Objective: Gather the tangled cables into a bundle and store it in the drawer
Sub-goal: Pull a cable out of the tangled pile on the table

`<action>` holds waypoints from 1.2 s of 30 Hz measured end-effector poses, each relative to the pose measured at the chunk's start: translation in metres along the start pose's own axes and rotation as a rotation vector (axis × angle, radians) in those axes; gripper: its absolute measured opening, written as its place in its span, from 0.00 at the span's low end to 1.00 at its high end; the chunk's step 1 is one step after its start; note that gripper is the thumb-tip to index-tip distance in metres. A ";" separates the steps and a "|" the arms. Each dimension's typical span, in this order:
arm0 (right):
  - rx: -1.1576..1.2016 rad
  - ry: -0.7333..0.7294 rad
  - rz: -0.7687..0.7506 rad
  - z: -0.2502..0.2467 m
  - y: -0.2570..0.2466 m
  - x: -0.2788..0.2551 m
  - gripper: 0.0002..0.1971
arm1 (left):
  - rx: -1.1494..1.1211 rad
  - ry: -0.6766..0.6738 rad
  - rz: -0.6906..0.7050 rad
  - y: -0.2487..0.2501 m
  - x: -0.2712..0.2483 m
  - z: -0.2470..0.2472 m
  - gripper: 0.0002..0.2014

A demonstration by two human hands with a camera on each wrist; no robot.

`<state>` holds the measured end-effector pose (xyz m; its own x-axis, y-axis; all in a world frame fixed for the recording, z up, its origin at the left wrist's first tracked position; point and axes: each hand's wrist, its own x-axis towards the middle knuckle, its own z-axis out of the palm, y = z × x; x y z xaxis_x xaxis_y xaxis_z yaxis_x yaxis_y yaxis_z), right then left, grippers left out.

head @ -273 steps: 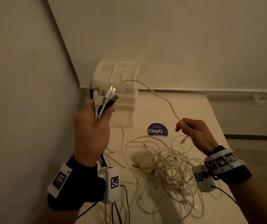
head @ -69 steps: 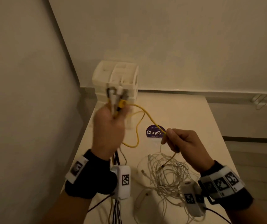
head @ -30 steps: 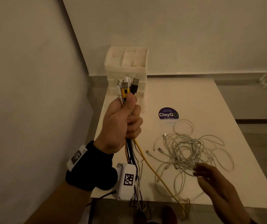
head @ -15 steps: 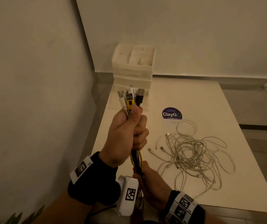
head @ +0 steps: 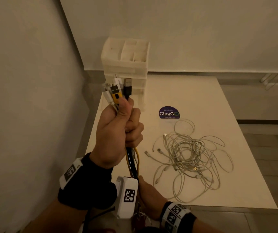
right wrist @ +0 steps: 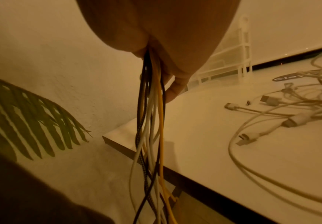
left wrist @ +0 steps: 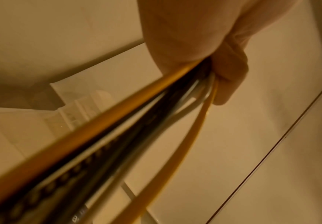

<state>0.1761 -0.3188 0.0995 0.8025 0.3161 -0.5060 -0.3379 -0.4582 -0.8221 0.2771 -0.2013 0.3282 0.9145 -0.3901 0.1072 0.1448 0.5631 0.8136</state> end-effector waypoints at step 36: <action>-1.068 0.068 0.135 -0.120 0.018 0.106 0.19 | 0.054 0.201 0.061 0.000 0.012 -0.015 0.19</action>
<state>0.3142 -0.3928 0.0621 0.8274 0.1769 -0.5330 0.1517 -0.9842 -0.0912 0.2939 -0.1944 0.3210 0.9786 -0.2006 0.0452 0.0718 0.5393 0.8390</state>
